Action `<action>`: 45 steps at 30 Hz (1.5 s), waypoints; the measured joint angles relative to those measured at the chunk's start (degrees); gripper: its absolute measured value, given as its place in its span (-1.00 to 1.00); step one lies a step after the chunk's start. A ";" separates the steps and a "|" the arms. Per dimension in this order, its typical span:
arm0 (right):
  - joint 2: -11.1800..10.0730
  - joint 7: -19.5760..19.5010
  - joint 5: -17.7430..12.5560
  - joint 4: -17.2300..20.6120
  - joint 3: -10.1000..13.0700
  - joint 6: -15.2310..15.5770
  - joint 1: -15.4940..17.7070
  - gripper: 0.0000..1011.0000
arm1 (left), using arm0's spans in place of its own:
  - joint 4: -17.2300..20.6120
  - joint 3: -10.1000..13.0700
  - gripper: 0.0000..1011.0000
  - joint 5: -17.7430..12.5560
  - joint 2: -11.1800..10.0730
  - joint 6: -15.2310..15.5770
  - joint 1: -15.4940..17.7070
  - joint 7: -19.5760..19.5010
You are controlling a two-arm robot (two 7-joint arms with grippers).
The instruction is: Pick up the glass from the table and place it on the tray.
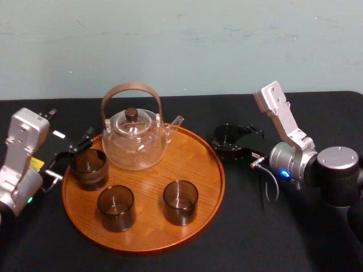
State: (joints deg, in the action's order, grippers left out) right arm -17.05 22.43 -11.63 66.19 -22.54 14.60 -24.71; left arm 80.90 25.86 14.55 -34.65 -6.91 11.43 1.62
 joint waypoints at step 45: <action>0.36 0.01 0.39 -1.05 0.05 0.19 -0.35 0.79 | 0.00 0.00 0.98 0.00 0.00 0.00 0.00 0.00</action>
State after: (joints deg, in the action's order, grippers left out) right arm -16.70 22.44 -11.24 65.13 -22.48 14.79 -25.06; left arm 80.90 25.86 14.55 -34.64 -6.91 11.43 1.62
